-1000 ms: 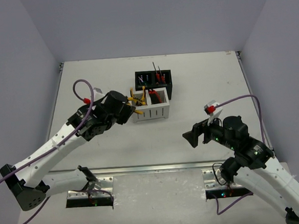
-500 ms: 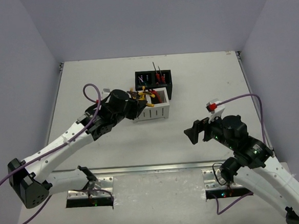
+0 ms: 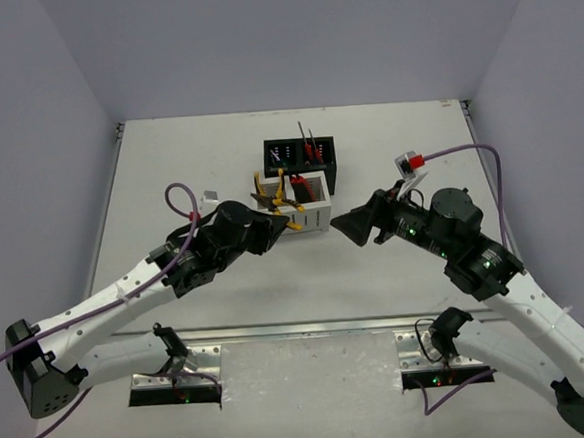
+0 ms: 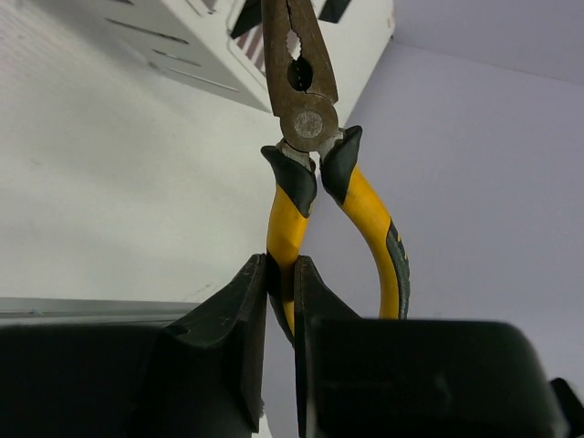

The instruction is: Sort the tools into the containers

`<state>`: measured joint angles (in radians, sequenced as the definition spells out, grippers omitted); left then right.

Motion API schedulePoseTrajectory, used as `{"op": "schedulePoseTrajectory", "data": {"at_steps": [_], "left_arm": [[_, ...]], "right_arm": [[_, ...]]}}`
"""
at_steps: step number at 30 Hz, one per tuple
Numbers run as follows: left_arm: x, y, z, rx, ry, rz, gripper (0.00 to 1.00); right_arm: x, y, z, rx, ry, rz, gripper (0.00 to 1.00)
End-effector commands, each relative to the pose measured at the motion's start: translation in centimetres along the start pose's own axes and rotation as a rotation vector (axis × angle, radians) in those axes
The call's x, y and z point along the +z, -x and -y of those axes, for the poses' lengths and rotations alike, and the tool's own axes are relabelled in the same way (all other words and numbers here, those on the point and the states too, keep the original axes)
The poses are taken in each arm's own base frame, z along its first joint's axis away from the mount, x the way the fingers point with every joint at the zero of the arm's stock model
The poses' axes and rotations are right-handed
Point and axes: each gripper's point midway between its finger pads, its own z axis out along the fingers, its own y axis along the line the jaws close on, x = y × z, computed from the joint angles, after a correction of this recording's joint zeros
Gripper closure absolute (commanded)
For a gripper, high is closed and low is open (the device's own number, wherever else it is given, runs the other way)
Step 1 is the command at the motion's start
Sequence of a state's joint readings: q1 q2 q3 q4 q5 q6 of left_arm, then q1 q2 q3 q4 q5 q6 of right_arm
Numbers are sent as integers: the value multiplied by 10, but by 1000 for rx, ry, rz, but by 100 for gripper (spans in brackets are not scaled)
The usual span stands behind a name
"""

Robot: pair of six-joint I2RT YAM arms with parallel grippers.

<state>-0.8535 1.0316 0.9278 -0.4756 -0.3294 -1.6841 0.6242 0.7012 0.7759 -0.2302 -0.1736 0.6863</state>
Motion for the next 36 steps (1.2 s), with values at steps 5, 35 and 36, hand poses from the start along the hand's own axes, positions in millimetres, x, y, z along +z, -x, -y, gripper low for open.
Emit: {"op": "schedulePoseTrajectory", "data": {"at_steps": [5, 35, 36], "left_arm": [[5, -22, 28, 17, -115, -29, 100], [-9, -34, 38, 9, -187, -87, 100], [-10, -32, 38, 7, -191, -82, 99]], "right_arm": [[53, 41, -23, 94, 2, 104, 29], [92, 11, -12, -35, -126, 19, 100], [93, 11, -13, -39, -126, 14, 100]]}}
